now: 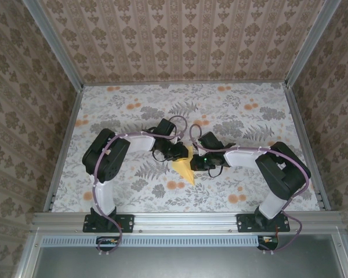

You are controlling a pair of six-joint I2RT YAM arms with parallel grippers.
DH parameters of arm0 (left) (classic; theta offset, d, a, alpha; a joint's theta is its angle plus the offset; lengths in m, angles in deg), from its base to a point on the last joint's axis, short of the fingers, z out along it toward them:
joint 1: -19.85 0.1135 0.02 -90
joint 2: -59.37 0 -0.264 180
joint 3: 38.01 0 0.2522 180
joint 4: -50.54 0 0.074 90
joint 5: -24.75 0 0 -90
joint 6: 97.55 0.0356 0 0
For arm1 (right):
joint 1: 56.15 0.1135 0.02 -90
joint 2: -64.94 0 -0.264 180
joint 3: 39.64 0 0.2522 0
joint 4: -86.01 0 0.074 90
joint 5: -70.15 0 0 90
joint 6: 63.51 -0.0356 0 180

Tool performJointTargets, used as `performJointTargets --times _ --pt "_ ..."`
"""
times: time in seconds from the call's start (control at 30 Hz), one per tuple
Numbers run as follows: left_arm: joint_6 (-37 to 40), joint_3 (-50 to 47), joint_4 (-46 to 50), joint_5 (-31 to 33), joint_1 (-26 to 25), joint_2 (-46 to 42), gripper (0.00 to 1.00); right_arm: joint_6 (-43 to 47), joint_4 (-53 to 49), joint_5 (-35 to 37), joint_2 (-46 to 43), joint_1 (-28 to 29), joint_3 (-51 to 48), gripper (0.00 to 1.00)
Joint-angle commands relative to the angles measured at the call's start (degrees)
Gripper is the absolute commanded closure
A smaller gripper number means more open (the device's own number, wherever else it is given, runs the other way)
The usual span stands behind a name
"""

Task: Fold a paper plane with a square sheet of paper (fold left side to right side)
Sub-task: Fourth fold the wing at the center of the table.

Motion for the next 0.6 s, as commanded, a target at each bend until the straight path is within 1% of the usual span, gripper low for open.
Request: performJointTargets --times 0.0,0.17,0.3,0.47,0.57 --pt "1.6 -1.1 1.6 2.0 0.1 1.0 0.81 1.0 -6.9 3.6 2.9 0.2 -0.8 0.93" --pt "1.4 -2.5 1.5 2.6 0.0 0.9 0.81 0.5 -5.6 2.7 1.3 0.2 -0.9 0.91" --pt "1.1 -3.8 1.1 3.0 -0.1 0.8 0.81 0.1 -5.6 2.7 -2.3 -0.4 0.1 0.82" --pt "0.9 -4.4 0.7 3.3 -0.2 0.6 0.82 1.0 -9.9 4.5 -7.7 -1.4 2.0 0.73" --pt "0.9 -4.3 0.6 3.4 -0.4 0.6 0.82 1.3 -12.2 4.5 -10.9 -1.4 2.0 0.71"
